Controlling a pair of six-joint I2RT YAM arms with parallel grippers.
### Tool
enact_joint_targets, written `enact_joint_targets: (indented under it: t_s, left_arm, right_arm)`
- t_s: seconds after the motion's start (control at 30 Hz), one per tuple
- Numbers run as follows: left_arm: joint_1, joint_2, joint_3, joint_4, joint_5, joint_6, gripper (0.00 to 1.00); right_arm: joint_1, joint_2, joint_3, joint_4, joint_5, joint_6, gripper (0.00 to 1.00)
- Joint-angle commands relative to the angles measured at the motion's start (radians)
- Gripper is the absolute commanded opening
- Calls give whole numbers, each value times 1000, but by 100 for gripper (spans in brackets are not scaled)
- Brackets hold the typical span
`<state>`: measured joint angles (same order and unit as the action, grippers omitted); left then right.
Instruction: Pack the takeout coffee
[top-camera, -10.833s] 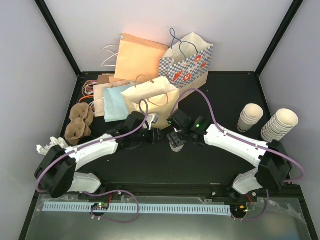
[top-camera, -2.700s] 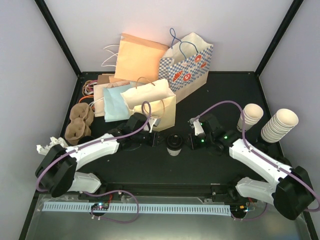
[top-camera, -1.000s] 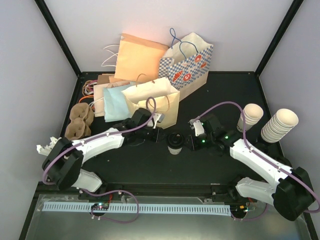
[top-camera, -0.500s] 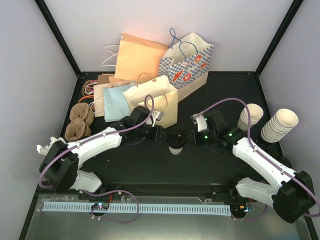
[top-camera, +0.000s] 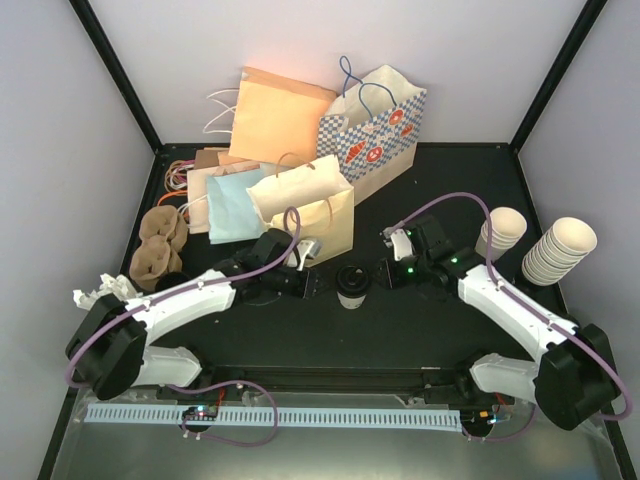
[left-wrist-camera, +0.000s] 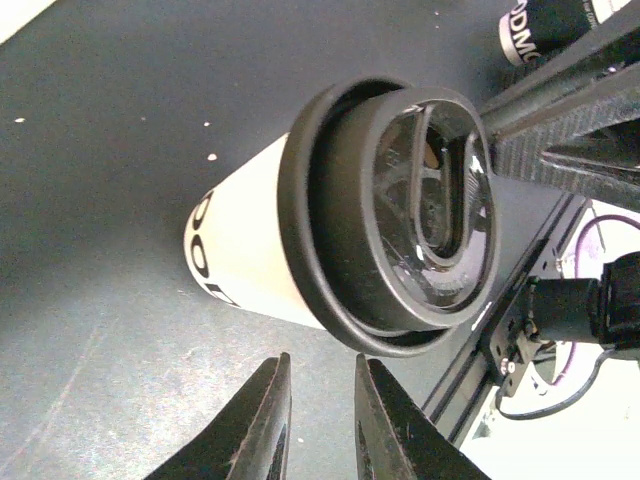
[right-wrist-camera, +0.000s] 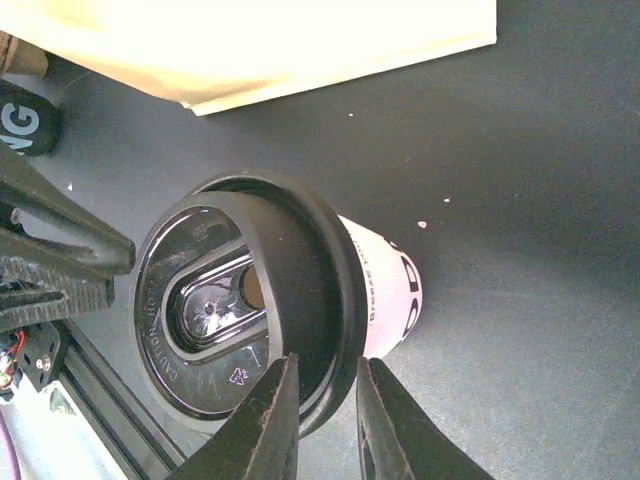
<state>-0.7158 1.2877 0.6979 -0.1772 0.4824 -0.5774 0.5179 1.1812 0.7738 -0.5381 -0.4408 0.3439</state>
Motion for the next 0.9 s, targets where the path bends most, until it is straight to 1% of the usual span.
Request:
enact_joint_targets:
  t_s: [0.0, 0.1, 0.57, 0.87]
  left_arm:
    - [-14, -13, -2, 73, 36, -45, 20]
    - [-16, 29, -5, 95, 46, -54, 20]
    - [-31, 78, -1, 135, 52, -72, 19]
    - [-32, 104, 24, 76, 2, -36, 16]
  right_arm:
    - [-18, 2, 33, 27, -17, -24, 20]
    - [-23, 7, 33, 30, -18, -28, 20]
    - [-30, 63, 46, 43, -67, -51, 20]
    - [-30, 65, 12, 36, -69, -63, 20]
